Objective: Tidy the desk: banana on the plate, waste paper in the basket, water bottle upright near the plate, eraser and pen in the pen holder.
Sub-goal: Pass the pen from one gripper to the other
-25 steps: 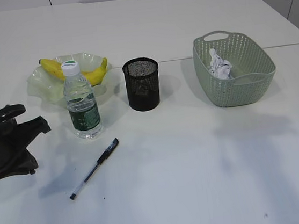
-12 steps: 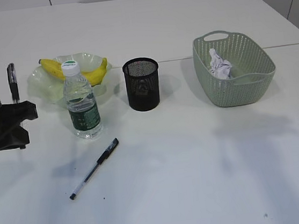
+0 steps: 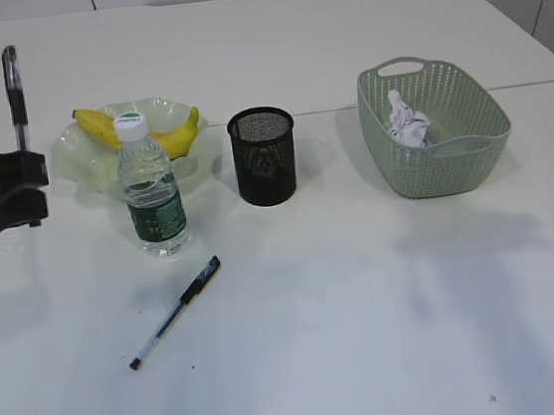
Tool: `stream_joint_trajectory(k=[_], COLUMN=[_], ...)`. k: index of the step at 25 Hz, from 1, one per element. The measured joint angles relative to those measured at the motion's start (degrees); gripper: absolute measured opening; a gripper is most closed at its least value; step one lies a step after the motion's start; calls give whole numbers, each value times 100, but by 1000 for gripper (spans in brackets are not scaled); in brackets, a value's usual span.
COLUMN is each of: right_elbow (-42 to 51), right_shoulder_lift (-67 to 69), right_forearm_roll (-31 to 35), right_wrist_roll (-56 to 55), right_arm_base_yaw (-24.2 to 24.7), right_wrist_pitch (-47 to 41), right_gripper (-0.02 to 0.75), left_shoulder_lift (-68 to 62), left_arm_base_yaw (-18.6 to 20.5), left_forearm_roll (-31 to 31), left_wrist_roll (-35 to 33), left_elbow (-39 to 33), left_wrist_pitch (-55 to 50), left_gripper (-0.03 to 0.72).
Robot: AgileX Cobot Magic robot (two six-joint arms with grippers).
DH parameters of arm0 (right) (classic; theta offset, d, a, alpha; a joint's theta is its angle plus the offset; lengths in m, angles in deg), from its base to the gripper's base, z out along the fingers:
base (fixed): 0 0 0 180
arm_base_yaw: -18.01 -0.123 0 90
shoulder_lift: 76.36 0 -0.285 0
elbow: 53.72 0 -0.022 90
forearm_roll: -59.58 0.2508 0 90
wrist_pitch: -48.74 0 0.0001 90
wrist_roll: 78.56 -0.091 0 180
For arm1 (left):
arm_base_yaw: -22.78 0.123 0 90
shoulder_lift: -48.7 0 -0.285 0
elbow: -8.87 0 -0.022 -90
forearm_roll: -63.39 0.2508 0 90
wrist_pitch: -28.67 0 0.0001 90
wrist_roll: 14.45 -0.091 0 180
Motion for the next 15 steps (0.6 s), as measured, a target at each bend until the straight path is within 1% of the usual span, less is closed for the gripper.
stream_joint_trajectory(k=[4, 6, 11, 14, 15], right_elbow=[0, 0, 0, 0, 0], right_shoulder_lift=[0, 0, 0, 0, 0], right_forearm_roll=[0, 0, 130, 531, 764], right_wrist_roll=[0, 11, 115, 450, 643], right_arm_base_yaw=[0, 0, 0, 0, 0], right_wrist_pitch=[59, 83, 139, 185, 211], right_gripper=[411, 411, 411, 411, 411], left_shoulder_lift=[134, 147, 147, 147, 147], left_arm_base_yaw=[-522, -816, -1371, -1670, -1767], left_forearm_roll=[120, 166, 258, 338, 360], left_wrist_roll=[-277, -304, -326, -338, -338], left_elbow=[0, 0, 0, 0, 0], left_wrist_pitch=[619, 884, 1461, 1685, 1754], left_gripper=[28, 28, 28, 28, 28])
